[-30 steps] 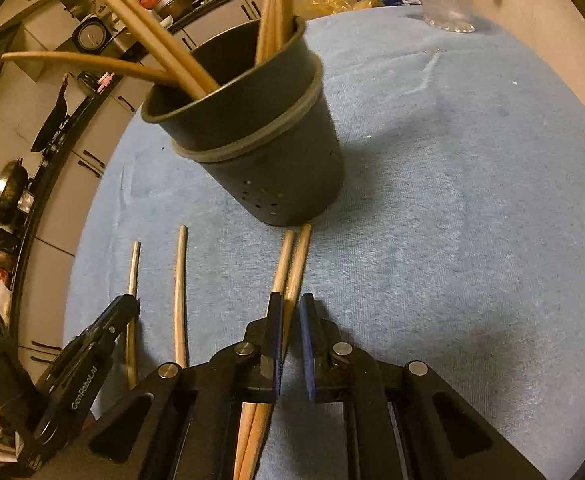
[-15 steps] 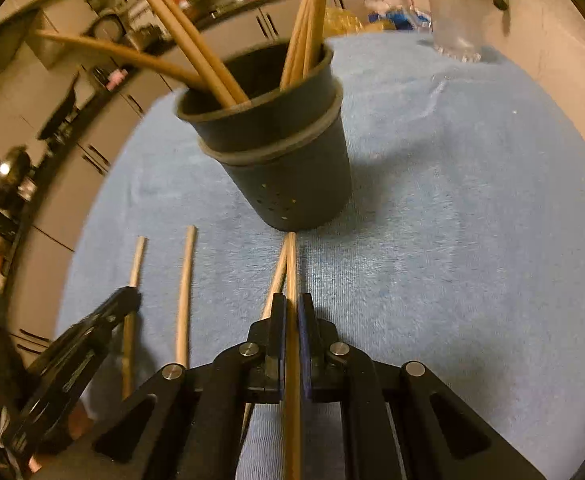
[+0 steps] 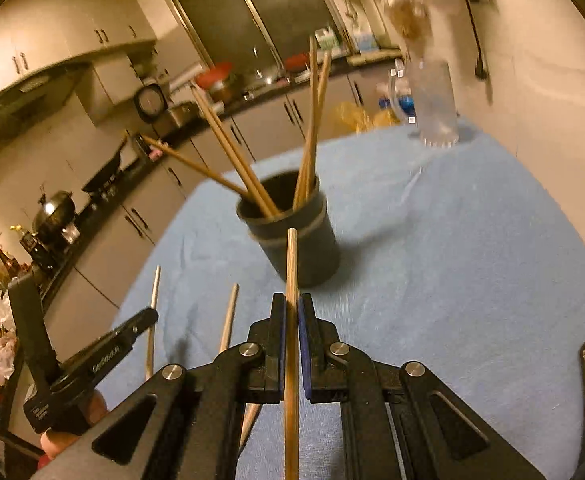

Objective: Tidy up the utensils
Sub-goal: 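Lift both chopsticks upright and carry them over the black cup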

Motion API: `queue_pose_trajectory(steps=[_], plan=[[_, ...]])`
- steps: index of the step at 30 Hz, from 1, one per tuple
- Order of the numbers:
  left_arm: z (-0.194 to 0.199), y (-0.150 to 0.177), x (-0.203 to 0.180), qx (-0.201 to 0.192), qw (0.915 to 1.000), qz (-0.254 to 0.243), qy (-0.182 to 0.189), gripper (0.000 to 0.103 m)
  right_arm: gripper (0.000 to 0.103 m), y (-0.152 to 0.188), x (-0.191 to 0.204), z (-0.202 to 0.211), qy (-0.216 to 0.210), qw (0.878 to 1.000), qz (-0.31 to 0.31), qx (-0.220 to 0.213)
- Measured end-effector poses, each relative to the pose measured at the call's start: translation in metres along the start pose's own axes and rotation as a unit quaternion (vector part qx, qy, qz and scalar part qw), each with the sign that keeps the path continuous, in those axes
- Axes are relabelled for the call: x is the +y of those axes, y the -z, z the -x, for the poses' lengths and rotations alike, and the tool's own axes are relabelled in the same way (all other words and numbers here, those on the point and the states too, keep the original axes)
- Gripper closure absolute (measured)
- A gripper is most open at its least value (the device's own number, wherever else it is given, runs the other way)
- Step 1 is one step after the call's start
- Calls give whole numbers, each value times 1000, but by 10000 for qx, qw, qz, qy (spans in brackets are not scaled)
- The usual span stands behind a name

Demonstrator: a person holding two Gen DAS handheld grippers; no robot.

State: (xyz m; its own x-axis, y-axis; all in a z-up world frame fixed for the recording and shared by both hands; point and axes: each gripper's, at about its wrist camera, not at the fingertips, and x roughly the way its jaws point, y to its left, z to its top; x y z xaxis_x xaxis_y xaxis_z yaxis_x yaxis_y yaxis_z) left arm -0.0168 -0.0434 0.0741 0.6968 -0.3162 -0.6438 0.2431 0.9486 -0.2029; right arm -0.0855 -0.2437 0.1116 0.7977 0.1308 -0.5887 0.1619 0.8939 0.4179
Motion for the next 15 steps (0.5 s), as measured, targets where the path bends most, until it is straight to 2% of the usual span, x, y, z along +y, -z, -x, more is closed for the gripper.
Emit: queue_pose_trajectory(steps=[4, 15], plan=[[17, -2, -4, -71, 10000, -25, 48, 97, 97, -2, 5, 15, -90, 9996, 96, -245], [51, -15, -20, -254, 9996, -70, 84, 97, 97, -9, 0, 42, -248, 9979, 105, -594]])
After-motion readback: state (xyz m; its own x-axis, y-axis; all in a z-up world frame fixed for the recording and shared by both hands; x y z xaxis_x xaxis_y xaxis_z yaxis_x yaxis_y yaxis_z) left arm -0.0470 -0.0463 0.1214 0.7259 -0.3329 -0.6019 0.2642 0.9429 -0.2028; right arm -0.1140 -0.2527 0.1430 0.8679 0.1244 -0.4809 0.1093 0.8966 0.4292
